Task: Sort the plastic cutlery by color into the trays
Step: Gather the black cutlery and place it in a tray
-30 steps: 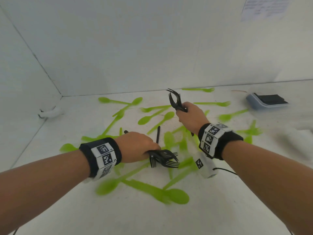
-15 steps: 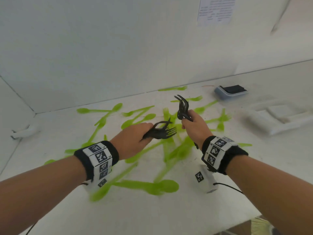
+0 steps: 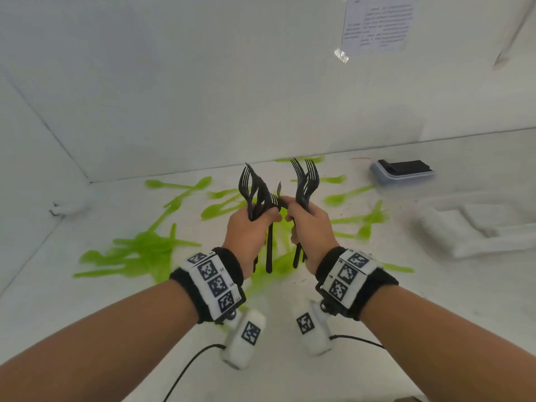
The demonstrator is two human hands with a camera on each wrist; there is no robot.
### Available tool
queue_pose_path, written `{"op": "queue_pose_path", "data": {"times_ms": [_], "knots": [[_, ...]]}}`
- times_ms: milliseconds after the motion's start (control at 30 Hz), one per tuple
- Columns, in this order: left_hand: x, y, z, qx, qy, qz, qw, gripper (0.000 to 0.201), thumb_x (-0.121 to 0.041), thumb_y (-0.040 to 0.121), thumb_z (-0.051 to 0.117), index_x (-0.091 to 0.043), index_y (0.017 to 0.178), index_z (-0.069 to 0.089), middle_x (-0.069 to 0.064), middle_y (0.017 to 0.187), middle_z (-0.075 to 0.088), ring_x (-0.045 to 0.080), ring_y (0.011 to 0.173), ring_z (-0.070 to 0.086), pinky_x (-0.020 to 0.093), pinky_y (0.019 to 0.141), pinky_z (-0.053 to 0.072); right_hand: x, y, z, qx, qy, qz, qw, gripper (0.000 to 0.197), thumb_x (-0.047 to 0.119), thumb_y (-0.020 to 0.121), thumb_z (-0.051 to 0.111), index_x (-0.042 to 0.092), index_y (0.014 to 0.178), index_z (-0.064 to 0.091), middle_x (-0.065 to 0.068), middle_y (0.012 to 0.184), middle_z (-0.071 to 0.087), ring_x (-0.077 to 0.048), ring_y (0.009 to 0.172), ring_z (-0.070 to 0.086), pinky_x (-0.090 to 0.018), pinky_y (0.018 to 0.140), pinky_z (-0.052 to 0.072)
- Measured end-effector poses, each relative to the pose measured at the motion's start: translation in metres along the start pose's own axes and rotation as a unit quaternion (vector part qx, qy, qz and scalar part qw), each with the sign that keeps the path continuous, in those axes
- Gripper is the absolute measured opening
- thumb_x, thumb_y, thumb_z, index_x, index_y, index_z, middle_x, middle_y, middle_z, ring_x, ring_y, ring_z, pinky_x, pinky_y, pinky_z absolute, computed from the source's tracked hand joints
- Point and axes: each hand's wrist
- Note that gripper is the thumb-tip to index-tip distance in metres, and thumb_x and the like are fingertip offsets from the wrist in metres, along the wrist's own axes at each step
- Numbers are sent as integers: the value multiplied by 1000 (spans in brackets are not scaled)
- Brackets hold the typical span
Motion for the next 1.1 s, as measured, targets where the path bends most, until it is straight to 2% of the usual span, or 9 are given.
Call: {"op": "queue_pose_path", "data": {"times_ms": [167,267,500,633,733,867,933,1033,1100], "knots": [[4,-20,21,-29,-92,-73,993,15,-27,97,68,-16,107,74,0,96,77,7,50,47,27,57,39,0,-1,-31,6,14,35,999,20,20,98,56,23,105,74,-1,88,58,-13,54,38,-27,52,33],[8,-30,34,-42,-141,-97,984,19,-23,96,70,-9,107,72,7,93,66,11,49,34,26,49,33,-1,-5,-38,52,24,53,997,24,14,96,55,20,108,75,7,77,59,-11,52,37,-25,50,32],[7,-46,48,-110,-106,-63,986,14,-23,94,72,-12,103,75,17,96,74,10,48,32,25,49,32,-4,-15,-42,76,25,47,996,27,15,97,57,27,112,75,15,69,62,-2,54,48,-21,52,38],[5,-42,47,-79,-76,-34,993,14,-31,94,71,-18,98,78,12,87,73,9,48,35,25,51,33,1,-13,-42,67,47,48,995,25,15,97,56,25,112,74,15,67,61,-3,54,48,-21,50,39],[4,-35,43,-50,-73,-43,995,16,-29,95,71,-15,100,77,14,98,75,8,47,37,25,51,33,1,-11,-38,70,58,43,995,25,17,99,58,25,117,74,15,69,67,-2,52,49,-21,49,39],[2,-23,33,-25,-106,-61,992,18,-26,96,69,-10,104,74,14,94,70,12,48,28,27,48,27,-1,-9,-33,74,37,26,996,24,16,100,57,23,116,73,17,60,61,-12,53,35,-26,50,34],[-1,-19,31,-9,-111,-66,992,18,-24,99,65,-10,106,73,9,98,78,12,48,25,27,50,26,-3,-8,-32,59,9,1,998,23,14,101,56,26,111,73,19,65,67,-7,53,44,-25,58,38],[-3,-13,31,1,-123,-73,990,22,-24,100,64,-8,112,73,10,99,79,11,47,25,26,48,27,-7,-3,-31,60,-26,-40,997,24,16,100,60,24,117,75,12,97,77,5,74,65,-21,78,46],[-2,-8,31,-3,-137,-86,987,24,-24,100,65,-6,114,72,12,100,78,11,46,26,25,46,28,-8,-1,-30,69,-38,-38,996,26,18,100,61,25,121,74,9,106,77,9,69,61,-19,75,44]]}}
Point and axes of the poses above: each hand's wrist, its own y-axis towards the middle knuckle, its own z-axis out of the palm, x = y × z
